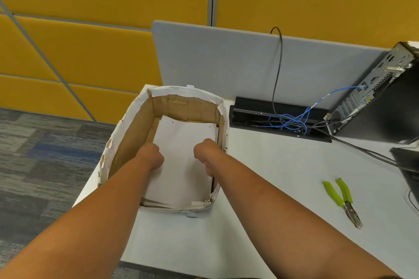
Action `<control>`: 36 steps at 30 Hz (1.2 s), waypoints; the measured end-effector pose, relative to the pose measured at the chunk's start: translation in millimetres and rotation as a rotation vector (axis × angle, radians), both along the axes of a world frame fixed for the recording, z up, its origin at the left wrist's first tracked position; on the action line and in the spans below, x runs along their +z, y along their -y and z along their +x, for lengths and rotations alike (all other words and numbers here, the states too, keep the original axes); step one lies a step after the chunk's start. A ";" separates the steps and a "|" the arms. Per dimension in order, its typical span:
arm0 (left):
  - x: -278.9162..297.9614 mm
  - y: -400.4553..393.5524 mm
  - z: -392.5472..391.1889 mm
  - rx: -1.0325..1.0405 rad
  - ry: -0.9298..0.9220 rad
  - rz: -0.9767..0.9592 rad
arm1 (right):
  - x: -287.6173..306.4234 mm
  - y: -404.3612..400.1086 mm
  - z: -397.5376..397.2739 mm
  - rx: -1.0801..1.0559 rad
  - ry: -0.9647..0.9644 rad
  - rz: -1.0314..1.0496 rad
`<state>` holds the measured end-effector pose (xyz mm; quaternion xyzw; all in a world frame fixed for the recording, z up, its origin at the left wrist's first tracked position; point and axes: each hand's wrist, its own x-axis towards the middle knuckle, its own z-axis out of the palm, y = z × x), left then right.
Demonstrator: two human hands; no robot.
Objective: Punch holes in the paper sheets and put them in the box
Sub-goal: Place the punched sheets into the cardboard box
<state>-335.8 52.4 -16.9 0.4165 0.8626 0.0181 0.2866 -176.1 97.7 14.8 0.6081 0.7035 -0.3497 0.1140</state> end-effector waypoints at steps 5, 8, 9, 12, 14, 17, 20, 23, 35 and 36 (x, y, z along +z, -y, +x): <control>0.1 -3.0 4.8 -0.050 0.002 -0.026 | 6.4 7.4 6.0 -0.039 -0.112 0.008; 3.4 -3.2 11.4 -0.026 0.059 0.042 | 11.4 10.4 6.7 -0.234 -0.362 -0.049; 4.4 -4.4 13.3 -0.019 0.075 0.072 | 13.1 9.3 8.6 -0.252 -0.365 -0.027; 11.1 -6.6 20.3 0.010 0.129 0.141 | 17.1 12.3 12.3 -0.415 -0.552 -0.048; 18.1 -7.2 26.3 0.002 0.143 0.187 | 19.5 13.0 15.2 -0.462 -0.636 -0.026; 26.7 -8.3 36.4 -0.027 0.129 0.252 | 25.6 17.3 23.5 -0.457 -0.699 0.093; 35.7 -10.1 51.7 -0.043 0.112 0.335 | 30.5 18.1 35.9 -0.462 -0.751 0.198; 45.8 -11.4 71.1 -0.032 0.129 0.446 | 32.6 17.7 52.9 -0.459 -0.801 0.259; 72.1 -23.4 174.9 -0.015 0.156 0.641 | 32.8 15.5 161.7 -0.578 -0.904 0.281; 72.3 -24.2 186.2 -0.011 0.172 0.653 | 31.2 14.2 172.2 -0.584 -0.903 0.280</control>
